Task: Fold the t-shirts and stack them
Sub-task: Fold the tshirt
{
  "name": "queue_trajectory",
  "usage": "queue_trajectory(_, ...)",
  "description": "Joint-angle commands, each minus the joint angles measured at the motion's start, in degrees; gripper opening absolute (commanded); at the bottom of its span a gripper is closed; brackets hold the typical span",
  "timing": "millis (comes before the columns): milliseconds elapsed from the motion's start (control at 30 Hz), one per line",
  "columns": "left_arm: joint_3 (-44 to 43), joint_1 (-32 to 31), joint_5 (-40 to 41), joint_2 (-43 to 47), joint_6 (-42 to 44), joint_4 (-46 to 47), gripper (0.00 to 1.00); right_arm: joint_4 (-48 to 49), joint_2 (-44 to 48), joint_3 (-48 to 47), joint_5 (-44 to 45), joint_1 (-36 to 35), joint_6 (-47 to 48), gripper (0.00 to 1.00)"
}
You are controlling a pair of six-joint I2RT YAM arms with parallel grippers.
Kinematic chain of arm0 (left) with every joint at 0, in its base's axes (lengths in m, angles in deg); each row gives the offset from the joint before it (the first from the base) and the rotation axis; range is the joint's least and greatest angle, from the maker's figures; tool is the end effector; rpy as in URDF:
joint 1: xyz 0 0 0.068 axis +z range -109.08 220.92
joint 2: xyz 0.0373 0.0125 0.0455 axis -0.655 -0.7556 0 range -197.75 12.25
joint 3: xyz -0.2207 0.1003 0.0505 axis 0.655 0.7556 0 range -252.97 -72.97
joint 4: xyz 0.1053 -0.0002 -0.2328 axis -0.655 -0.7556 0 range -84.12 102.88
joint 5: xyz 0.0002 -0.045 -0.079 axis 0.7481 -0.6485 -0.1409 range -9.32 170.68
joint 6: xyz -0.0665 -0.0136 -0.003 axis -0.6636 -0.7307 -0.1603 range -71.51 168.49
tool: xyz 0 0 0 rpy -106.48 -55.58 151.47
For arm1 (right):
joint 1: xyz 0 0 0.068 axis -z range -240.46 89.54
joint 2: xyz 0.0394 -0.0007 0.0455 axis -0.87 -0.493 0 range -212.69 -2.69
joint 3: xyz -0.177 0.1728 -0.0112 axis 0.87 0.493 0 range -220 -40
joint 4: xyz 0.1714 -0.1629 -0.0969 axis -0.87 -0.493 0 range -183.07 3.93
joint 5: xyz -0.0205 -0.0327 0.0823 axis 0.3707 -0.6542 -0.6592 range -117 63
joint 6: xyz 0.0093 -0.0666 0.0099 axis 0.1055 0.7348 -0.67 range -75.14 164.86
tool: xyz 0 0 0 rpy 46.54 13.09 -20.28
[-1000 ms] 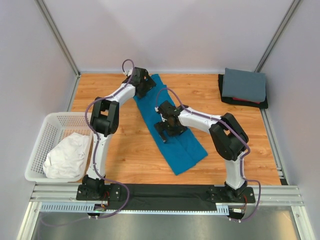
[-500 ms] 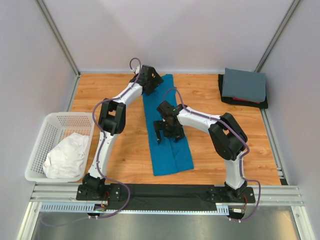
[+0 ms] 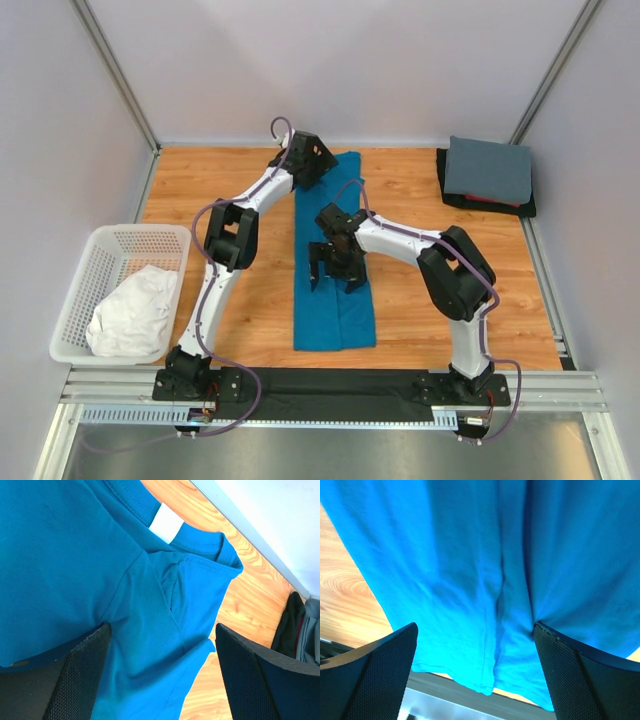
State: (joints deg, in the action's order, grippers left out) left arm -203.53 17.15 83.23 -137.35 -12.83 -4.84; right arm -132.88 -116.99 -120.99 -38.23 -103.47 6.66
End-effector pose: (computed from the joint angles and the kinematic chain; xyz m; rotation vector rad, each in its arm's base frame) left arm 0.5256 -0.2288 0.1358 -0.7719 2.1905 -0.7489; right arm 0.2649 0.2617 0.1238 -0.1570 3.1078 0.4072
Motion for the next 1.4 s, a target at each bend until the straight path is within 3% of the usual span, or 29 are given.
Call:
queue_trajectory(0,-0.9,0.0,-1.4,-2.8,2.0,-1.0,0.92,-2.0,2.0,2.3,-1.4,0.6,-5.9,1.0)
queue_trajectory(200,2.3,2.1,-12.0,6.9,12.3,4.1,0.92,-3.4,7.2,-7.2,5.6,5.5,-5.2,1.0)
queue_trajectory(333,13.4,4.1,-15.5,20.6,19.2,9.2,0.95,-4.0,11.8,-14.5,12.6,12.0,-3.5,1.0)
queue_trajectory(533,28.2,5.2,-17.4,38.3,25.8,9.0,0.96,12.8,17.9,-12.3,12.6,23.9,-1.2,1.0)
queue_trajectory(700,44.1,3.9,-20.4,49.4,24.5,10.2,0.94,16.9,8.5,-19.1,12.5,27.0,6.5,0.99)
queue_trajectory(833,56.6,-0.9,-17.6,55.4,25.5,8.9,0.92,13.0,-3.4,-32.3,8.1,27.1,8.8,0.87)
queue_trajectory(933,61.5,-5.1,-14.8,57.8,26.3,6.4,0.91,13.0,-9.7,-35.4,7.4,27.2,8.0,0.82)
queue_trajectory(1100,66.4,-11.6,-12.2,58.1,25.3,5.6,0.88,17.5,-16.2,-37.0,6.7,27.1,8.0,0.72)
queue_trajectory(1367,68.7,-18.2,-8.4,54.0,23.8,2.7,0.79,16.4,-26.7,-47.0,7.7,27.2,10.2,0.67)
